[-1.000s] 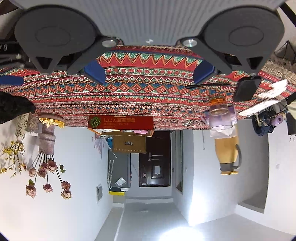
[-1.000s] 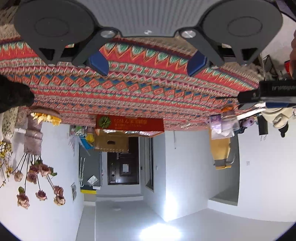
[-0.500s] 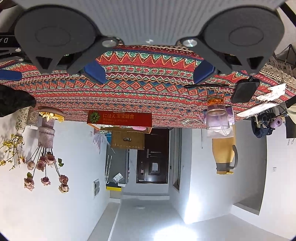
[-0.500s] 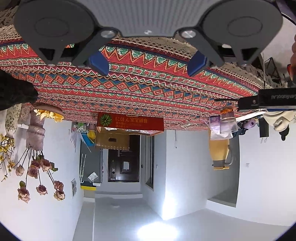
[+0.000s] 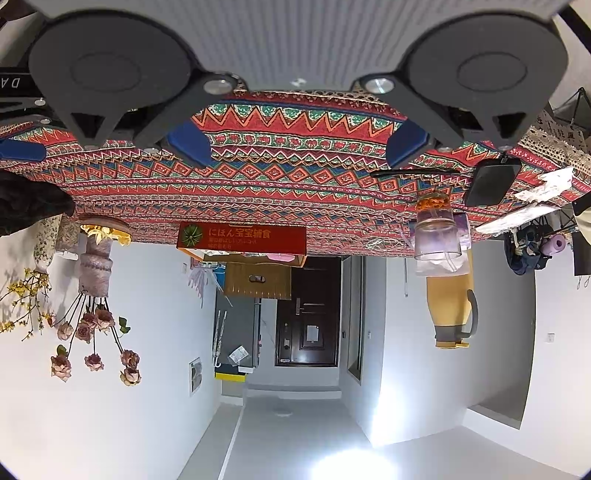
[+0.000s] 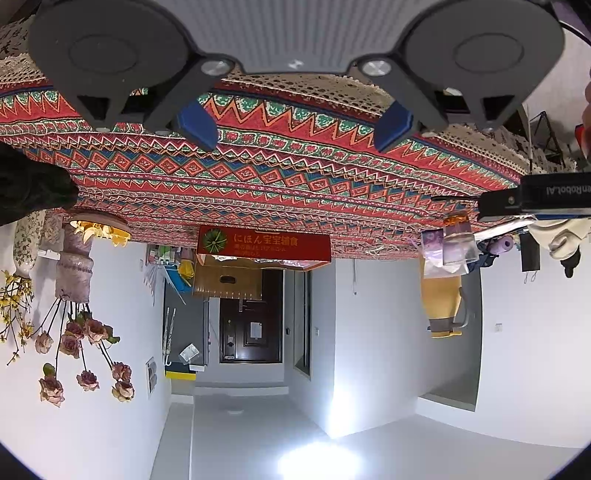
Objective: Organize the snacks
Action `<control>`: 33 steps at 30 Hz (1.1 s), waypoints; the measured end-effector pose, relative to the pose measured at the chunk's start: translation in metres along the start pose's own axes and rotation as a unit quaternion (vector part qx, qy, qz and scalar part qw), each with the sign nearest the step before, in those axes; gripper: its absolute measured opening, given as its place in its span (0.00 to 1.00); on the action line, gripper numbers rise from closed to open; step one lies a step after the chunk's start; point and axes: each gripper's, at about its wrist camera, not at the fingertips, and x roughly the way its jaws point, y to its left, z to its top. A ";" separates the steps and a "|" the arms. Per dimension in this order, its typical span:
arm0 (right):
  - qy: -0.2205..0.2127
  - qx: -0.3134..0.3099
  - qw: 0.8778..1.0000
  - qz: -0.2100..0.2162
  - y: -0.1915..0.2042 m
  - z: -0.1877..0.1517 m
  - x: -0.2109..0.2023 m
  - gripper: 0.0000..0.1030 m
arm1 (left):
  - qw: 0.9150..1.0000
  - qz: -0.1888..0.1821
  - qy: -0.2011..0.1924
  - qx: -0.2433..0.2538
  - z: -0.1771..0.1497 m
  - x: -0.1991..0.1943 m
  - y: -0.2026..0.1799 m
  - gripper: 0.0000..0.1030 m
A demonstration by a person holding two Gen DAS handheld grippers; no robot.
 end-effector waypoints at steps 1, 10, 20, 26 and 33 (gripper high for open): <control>0.001 0.001 1.000 0.000 0.000 0.000 0.000 0.89 | 1.000 0.000 0.000 0.000 0.000 0.000 0.000 1.00; 0.001 0.002 1.000 0.001 -0.002 0.000 0.000 0.89 | 1.000 0.001 0.001 -0.002 -0.001 0.000 0.001 1.00; -0.001 0.005 1.000 0.002 -0.002 0.001 0.001 0.89 | 1.000 -0.002 -0.001 -0.002 -0.001 -0.001 0.001 1.00; -0.001 0.011 1.000 0.006 -0.004 0.000 0.002 0.93 | 1.000 -0.003 0.002 -0.003 0.000 0.000 0.002 1.00; -0.003 0.012 1.000 0.007 -0.004 0.000 0.003 0.93 | 1.000 0.001 0.004 -0.006 0.000 0.002 0.003 1.00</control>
